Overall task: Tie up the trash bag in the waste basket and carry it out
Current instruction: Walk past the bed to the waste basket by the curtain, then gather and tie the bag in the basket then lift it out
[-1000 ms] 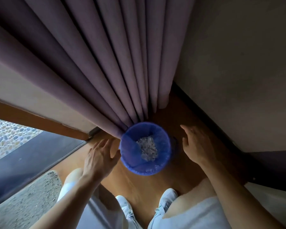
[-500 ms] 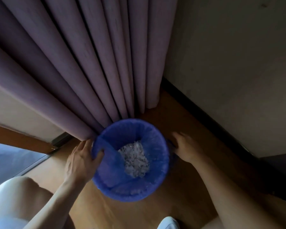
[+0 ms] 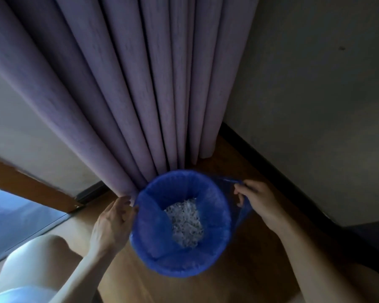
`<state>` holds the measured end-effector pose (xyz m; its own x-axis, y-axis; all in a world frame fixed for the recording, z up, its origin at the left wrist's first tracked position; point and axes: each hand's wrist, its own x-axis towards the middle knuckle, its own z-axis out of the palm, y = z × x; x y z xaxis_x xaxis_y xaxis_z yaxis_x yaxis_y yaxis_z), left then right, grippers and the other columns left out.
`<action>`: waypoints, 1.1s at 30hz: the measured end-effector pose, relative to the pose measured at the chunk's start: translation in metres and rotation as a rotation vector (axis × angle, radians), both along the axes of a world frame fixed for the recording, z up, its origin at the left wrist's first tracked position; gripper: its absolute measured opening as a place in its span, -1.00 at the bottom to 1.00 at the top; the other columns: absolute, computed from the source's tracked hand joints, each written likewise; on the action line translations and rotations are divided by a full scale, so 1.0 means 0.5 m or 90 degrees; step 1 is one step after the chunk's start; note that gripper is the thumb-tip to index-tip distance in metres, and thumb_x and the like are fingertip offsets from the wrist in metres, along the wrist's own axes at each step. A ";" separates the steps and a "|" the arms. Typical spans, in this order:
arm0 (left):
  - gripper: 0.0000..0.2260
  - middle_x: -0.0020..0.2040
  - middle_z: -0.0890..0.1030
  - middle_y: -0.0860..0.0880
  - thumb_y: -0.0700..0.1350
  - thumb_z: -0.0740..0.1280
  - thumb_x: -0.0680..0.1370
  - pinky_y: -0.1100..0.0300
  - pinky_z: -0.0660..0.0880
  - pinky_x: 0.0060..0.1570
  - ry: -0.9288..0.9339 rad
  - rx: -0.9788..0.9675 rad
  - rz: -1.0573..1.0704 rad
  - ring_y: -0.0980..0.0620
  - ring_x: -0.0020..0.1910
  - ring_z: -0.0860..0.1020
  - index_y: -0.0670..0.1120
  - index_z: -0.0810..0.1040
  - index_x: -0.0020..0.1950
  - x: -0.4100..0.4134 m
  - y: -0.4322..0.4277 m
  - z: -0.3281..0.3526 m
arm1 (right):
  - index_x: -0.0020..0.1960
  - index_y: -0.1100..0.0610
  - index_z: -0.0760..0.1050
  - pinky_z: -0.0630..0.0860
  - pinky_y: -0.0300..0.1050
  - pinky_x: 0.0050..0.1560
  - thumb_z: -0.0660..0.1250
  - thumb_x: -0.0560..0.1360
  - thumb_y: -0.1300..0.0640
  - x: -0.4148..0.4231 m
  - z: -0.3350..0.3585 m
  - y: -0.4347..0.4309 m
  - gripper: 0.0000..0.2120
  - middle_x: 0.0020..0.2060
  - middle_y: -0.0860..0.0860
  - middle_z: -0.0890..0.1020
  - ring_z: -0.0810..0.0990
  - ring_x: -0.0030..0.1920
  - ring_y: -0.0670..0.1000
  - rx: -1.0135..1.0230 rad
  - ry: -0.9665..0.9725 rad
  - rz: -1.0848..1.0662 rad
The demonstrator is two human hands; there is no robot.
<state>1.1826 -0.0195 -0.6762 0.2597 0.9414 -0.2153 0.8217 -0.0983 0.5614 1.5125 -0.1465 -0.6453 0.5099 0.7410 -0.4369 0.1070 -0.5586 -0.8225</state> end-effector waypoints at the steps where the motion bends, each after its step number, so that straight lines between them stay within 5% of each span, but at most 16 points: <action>1: -0.59 0.11 0.67 -0.07 0.23 0.24 0.56 0.05 0.50 -0.11 -0.003 0.001 0.003 -0.10 0.03 0.63 0.09 0.48 0.35 0.002 0.001 0.002 | -0.17 0.15 0.56 0.58 0.14 0.02 0.29 0.62 0.10 -0.015 0.015 0.000 -0.77 -0.39 0.04 0.54 0.59 -0.26 0.10 0.018 -0.011 0.013; 7: -0.66 0.15 0.65 -0.07 0.12 0.23 0.61 0.08 0.45 -0.10 -0.036 -0.002 0.019 -0.09 0.07 0.61 0.07 0.46 0.36 0.004 0.010 0.004 | -0.26 0.11 0.53 0.57 0.09 -0.03 0.31 0.59 0.06 -0.095 0.071 0.006 -0.73 -0.48 -0.02 0.47 0.54 -0.35 0.12 0.205 -0.058 0.108; 11: -0.72 0.15 0.65 -0.05 0.04 0.20 0.65 0.12 0.41 -0.03 -0.068 -0.004 0.050 -0.10 0.13 0.59 -0.01 0.53 0.29 -0.008 0.008 -0.008 | -0.13 0.21 0.60 0.44 -0.15 -0.35 0.32 0.55 -0.01 -0.138 0.086 0.013 -0.72 -0.51 -0.02 0.42 0.42 -0.46 0.03 0.284 -0.021 0.122; 15: -0.73 0.18 0.63 -0.12 0.06 0.13 0.67 0.10 0.42 0.05 -0.089 -0.137 0.151 -0.13 0.17 0.56 -0.02 0.56 0.17 -0.022 0.012 -0.035 | -0.09 0.07 0.65 0.34 -0.16 -0.48 0.44 0.38 -0.31 -0.163 0.104 0.034 -0.57 -0.46 0.04 0.42 0.35 -0.49 0.03 0.308 0.149 0.119; 19: -0.54 0.31 0.47 -0.01 0.24 0.10 0.63 -0.04 0.48 0.13 -0.202 -0.430 0.284 -0.17 0.30 0.49 0.06 0.38 0.45 -0.013 0.002 -0.048 | -0.11 0.08 0.64 0.31 -0.15 -0.48 0.45 0.35 -0.35 -0.180 0.109 0.051 -0.52 -0.45 0.04 0.42 0.34 -0.48 0.04 0.304 0.161 0.167; 23: -0.39 0.14 0.66 -0.07 0.44 0.12 0.49 -0.04 0.57 0.06 -0.296 -0.609 0.324 -0.15 0.11 0.63 0.02 0.57 0.24 -0.004 -0.017 -0.063 | -0.11 0.11 0.65 0.31 -0.18 -0.50 0.48 0.30 -0.36 -0.197 0.105 0.056 -0.47 -0.46 0.05 0.42 0.33 -0.48 0.03 0.284 0.175 0.175; 27: -0.58 -0.13 0.65 -0.12 0.19 0.30 0.55 0.04 0.51 -0.11 -0.347 -0.580 0.351 -0.10 -0.13 0.61 -0.17 0.65 0.01 -0.008 -0.009 -0.075 | -0.11 0.15 0.66 0.28 -0.20 -0.52 0.52 0.25 -0.37 -0.200 0.100 0.057 -0.42 -0.47 0.05 0.41 0.34 -0.48 -0.01 0.267 0.196 0.166; 33: -0.82 -0.26 0.55 -0.11 -0.09 0.39 0.56 0.20 0.41 -0.37 -0.353 -0.552 0.355 0.01 -0.35 0.49 -0.17 0.65 -0.17 -0.025 -0.011 -0.076 | -0.08 0.21 0.64 0.28 -0.24 -0.53 0.54 0.27 -0.32 -0.191 0.099 0.054 -0.41 -0.48 0.07 0.38 0.31 -0.49 0.01 0.278 0.222 0.154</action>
